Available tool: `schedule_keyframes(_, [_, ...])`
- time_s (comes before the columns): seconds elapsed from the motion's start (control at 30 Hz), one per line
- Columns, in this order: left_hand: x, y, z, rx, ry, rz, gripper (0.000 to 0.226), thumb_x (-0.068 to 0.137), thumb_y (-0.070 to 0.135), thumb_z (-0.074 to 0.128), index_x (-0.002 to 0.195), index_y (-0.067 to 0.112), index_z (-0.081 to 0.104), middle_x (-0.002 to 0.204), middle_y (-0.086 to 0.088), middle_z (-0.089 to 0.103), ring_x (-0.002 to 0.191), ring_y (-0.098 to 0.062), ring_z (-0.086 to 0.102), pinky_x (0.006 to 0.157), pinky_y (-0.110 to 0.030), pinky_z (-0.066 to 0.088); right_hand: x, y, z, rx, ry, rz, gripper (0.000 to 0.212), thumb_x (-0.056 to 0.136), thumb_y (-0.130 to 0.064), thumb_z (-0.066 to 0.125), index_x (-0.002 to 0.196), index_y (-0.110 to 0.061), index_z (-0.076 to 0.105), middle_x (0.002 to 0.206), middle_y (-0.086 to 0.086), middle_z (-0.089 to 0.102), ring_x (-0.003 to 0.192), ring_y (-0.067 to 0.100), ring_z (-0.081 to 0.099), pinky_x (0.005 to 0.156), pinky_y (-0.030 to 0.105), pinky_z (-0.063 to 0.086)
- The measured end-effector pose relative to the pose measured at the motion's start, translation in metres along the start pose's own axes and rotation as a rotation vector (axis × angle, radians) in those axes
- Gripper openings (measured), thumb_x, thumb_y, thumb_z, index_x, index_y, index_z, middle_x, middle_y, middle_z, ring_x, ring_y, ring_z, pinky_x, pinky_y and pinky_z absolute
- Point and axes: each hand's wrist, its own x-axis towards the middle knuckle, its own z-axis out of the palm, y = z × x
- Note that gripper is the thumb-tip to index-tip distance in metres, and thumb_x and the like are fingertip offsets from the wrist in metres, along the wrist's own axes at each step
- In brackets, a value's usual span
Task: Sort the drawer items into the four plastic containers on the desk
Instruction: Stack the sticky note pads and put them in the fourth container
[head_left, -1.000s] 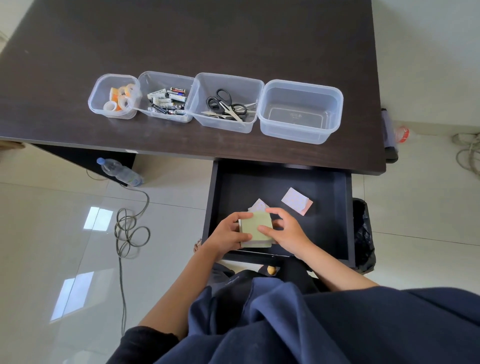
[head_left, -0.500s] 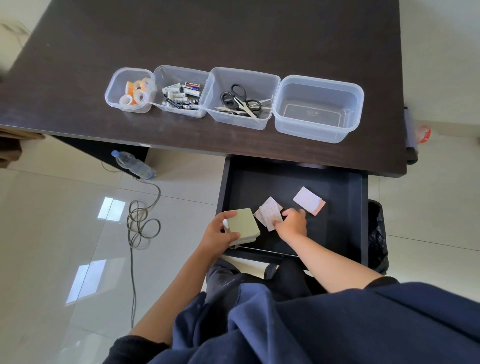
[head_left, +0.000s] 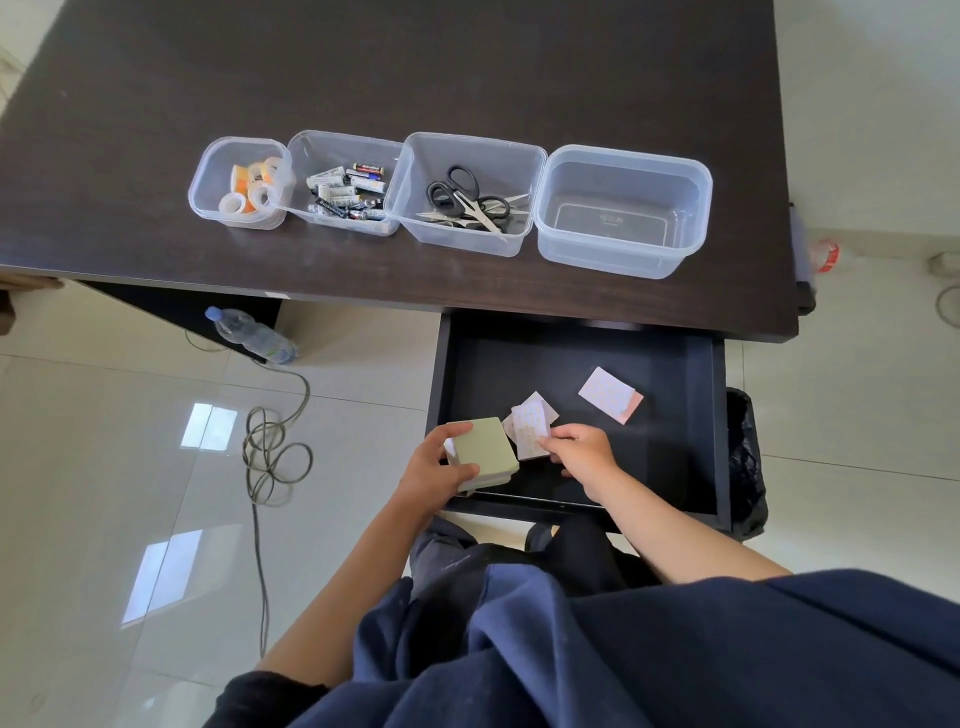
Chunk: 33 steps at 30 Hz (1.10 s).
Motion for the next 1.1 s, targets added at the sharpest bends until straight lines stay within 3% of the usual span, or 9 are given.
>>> schedule_keyframes(0.13, [0.0,0.001,0.001,0.038,-0.015,-0.007,0.052,0.084,0.001,0.066,0.116,0.04,0.051,0.125,-0.008,0.047,0.111,-0.028,0.05,0.083,-0.039,0.057,-0.005,-0.008,-0.002,0.108,0.045,-0.126,0.02,0.084,-0.011,0.069,0.103,-0.007,0.068,0.081,0.005,0.061,0.066,0.011,0.055,0.055,0.022,0.048])
schedule_keyframes(0.27, [0.002,0.006,0.004,-0.003,-0.058,-0.021,0.051,0.086,0.0,0.064,0.118,0.037,0.051,0.121,-0.011,0.051,0.101,-0.025,0.054,0.083,-0.04,0.056,-0.01,-0.024,-0.009,0.163,0.025,-0.257,0.016,0.083,-0.008,0.07,0.098,-0.013,0.07,0.075,-0.001,0.058,0.069,0.012,0.056,0.073,0.027,0.055])
schedule_keyframes(0.43, [0.003,0.016,0.012,-0.087,-0.124,-0.003,0.049,0.086,-0.004,0.062,0.117,0.033,0.054,0.116,-0.016,0.055,0.088,-0.022,0.056,0.087,-0.048,0.052,-0.021,-0.03,-0.014,0.071,-0.032,-0.387,0.023,0.082,-0.005,0.07,0.086,-0.027,0.071,0.088,-0.003,0.068,0.08,0.011,0.064,0.075,0.015,0.049])
schedule_keyframes(0.53, [0.003,0.024,0.018,-0.129,-0.16,0.014,0.051,0.086,-0.007,0.06,0.12,0.031,0.054,0.118,-0.016,0.058,0.093,-0.021,0.061,0.082,-0.039,0.053,-0.023,-0.029,-0.019,0.027,-0.059,-0.393,0.031,0.083,0.006,0.064,0.086,-0.024,0.071,0.104,0.007,0.069,0.093,0.016,0.067,0.079,0.016,0.053])
schedule_keyframes(0.6, [0.002,0.028,0.021,-0.13,-0.194,0.028,0.052,0.087,-0.008,0.058,0.124,0.029,0.052,0.118,-0.014,0.059,0.096,-0.018,0.061,0.075,-0.028,0.057,-0.024,-0.031,-0.023,0.038,-0.051,-0.367,0.032,0.086,0.005,0.058,0.087,-0.024,0.071,0.107,0.005,0.069,0.099,0.015,0.065,0.085,0.019,0.05])
schedule_keyframes(0.73, [0.001,0.032,0.026,-0.111,-0.232,0.058,0.053,0.087,-0.007,0.059,0.122,0.032,0.053,0.12,-0.015,0.058,0.104,-0.023,0.061,0.084,-0.039,0.055,-0.028,-0.037,-0.025,0.197,-0.016,-0.307,0.013,0.084,-0.01,0.069,0.096,-0.016,0.069,0.098,-0.005,0.068,0.097,0.011,0.064,0.083,0.021,0.051])
schedule_keyframes(0.83, [0.001,0.035,0.03,-0.084,-0.234,0.09,0.054,0.086,-0.005,0.062,0.122,0.034,0.052,0.123,-0.013,0.055,0.109,-0.023,0.058,0.078,-0.028,0.058,-0.029,-0.042,-0.025,0.236,0.006,-0.299,0.036,0.077,-0.008,0.077,0.11,-0.008,0.063,0.095,-0.007,0.064,0.09,0.009,0.064,0.072,0.014,0.049])
schedule_keyframes(0.93, [0.001,0.038,0.032,-0.081,-0.229,0.112,0.056,0.086,-0.002,0.064,0.124,0.036,0.051,0.124,-0.01,0.055,0.11,-0.024,0.058,0.077,-0.027,0.058,-0.028,-0.043,-0.026,0.203,-0.04,-0.294,0.053,0.075,-0.005,0.077,0.123,-0.009,0.056,0.103,-0.003,0.063,0.099,0.016,0.063,0.075,0.02,0.051])
schedule_keyframes(1.1, [0.001,0.043,0.033,-0.171,-0.236,0.095,0.06,0.087,-0.001,0.063,0.132,0.036,0.047,0.121,-0.004,0.057,0.107,-0.022,0.061,0.076,-0.025,0.057,-0.027,-0.043,-0.027,0.159,-0.114,-0.269,0.049,0.083,-0.012,0.072,0.128,-0.019,0.055,0.122,0.001,0.057,0.115,0.019,0.054,0.078,0.022,0.049])
